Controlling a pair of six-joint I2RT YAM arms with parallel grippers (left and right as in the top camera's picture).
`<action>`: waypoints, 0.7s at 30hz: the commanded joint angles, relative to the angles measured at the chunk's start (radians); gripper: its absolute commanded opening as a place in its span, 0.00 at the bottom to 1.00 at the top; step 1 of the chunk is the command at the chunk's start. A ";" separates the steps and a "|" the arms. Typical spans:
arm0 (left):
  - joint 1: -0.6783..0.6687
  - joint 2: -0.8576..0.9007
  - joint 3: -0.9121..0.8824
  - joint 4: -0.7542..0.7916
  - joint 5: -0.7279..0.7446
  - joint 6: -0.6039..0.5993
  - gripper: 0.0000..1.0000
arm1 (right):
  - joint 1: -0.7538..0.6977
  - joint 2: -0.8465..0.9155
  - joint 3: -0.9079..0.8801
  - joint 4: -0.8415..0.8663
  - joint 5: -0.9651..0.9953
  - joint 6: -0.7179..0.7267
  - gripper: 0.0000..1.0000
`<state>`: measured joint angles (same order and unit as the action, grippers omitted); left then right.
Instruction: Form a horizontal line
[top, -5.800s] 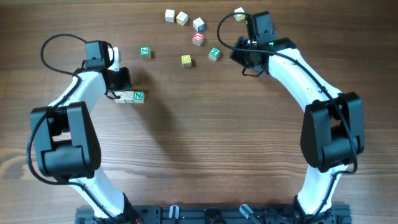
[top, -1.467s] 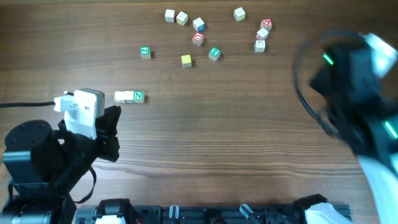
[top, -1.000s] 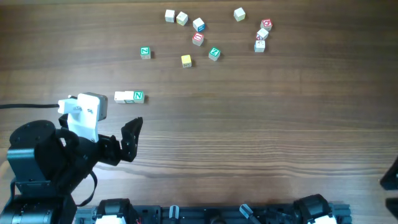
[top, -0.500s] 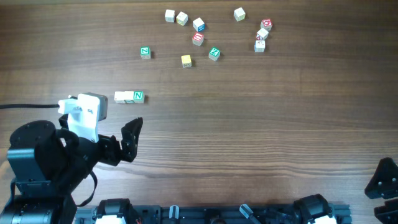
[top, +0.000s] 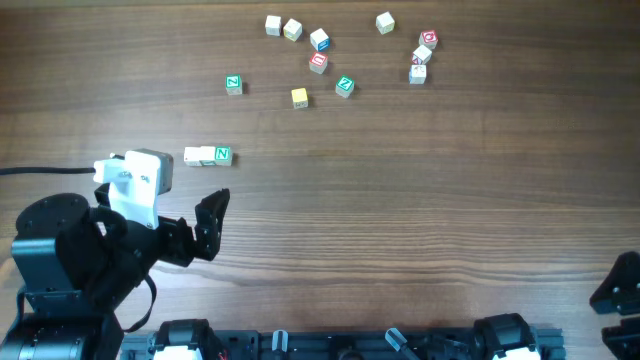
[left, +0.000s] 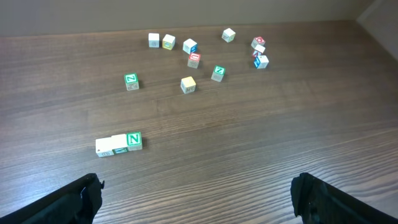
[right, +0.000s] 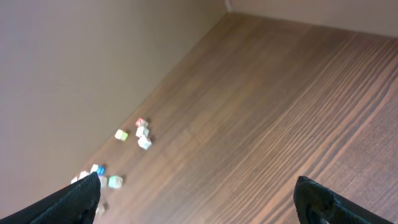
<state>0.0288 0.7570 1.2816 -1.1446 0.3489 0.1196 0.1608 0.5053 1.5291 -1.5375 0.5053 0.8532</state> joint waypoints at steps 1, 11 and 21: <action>0.002 -0.004 -0.007 0.002 0.002 0.004 1.00 | -0.014 -0.040 -0.049 0.033 -0.006 0.098 1.00; 0.002 -0.004 -0.007 0.002 0.002 0.004 1.00 | -0.063 -0.393 -0.574 0.484 0.028 0.166 1.00; 0.002 -0.004 -0.007 0.002 0.002 0.004 1.00 | -0.100 -0.501 -0.901 0.748 0.031 0.459 1.00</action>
<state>0.0288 0.7570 1.2800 -1.1450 0.3492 0.1196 0.0746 0.0200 0.6952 -0.9134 0.5262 1.3399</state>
